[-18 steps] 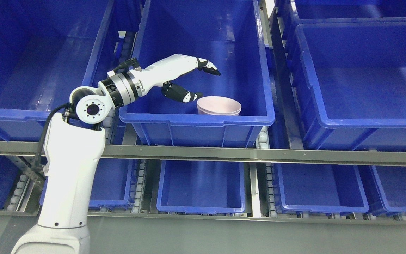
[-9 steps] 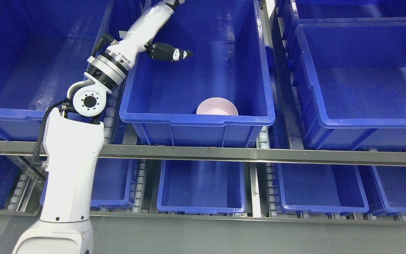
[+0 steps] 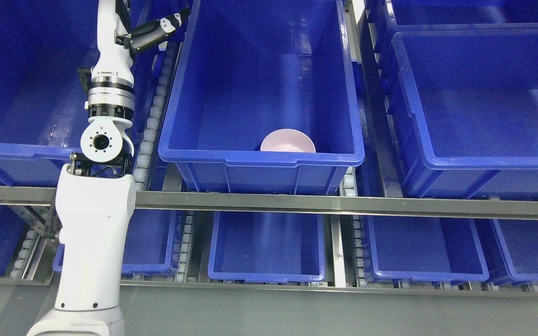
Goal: Stack pink IKEA bowls on left shelf middle
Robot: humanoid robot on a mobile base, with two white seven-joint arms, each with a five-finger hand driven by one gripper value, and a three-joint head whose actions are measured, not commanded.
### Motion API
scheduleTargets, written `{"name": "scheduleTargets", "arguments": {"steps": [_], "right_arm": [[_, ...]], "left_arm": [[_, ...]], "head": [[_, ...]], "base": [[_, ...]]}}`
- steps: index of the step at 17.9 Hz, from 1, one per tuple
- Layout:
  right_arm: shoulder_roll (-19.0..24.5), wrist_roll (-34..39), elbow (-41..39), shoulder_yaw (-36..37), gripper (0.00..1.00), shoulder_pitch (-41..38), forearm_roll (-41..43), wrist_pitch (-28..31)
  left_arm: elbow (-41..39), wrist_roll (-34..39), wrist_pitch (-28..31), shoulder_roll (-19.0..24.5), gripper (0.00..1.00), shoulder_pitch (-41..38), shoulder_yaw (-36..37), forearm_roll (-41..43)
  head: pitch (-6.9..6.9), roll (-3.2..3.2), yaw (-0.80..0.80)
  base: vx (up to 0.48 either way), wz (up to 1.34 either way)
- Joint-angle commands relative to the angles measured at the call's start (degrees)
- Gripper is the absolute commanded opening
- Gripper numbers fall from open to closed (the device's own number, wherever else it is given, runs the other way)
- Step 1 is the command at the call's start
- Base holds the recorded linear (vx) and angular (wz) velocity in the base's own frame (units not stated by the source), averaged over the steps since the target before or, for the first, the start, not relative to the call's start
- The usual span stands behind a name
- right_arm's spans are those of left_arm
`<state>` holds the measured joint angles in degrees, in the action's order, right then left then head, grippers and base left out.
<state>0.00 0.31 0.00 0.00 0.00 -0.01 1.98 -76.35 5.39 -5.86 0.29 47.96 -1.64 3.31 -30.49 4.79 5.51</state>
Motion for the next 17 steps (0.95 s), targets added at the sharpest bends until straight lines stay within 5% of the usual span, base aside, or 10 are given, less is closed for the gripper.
{"name": "scheduleTargets", "arguments": {"steps": [1, 7, 17], "right_arm": [[-1.00, 0.04, -1.93, 0.62, 1.00, -1.67, 0.01, -0.05], [-1.00, 0.04, -1.93, 0.62, 1.00, -1.67, 0.01, -0.05], [-1.00, 0.04, -1.93, 0.70, 1.00, -1.67, 0.01, 0.04]], "left_arm": [[-12.50, 3.49, 2.43, 0.71, 1.00, -6.46, 3.38, -6.65], [-15.40, 2.79, 2.96, 0.71, 1.00, -13.32, 5.33, -6.56], [-15.76, 1.65, 3.14, 0.71, 1.00, -13.15, 6.56, -6.56]], "head": [[0.00, 0.00, 0.00], [0.00, 0.00, 0.00], [0.00, 0.00, 0.00]], "base": [[0.000, 0.00], [0.000, 0.00], [0.000, 0.00]]}}
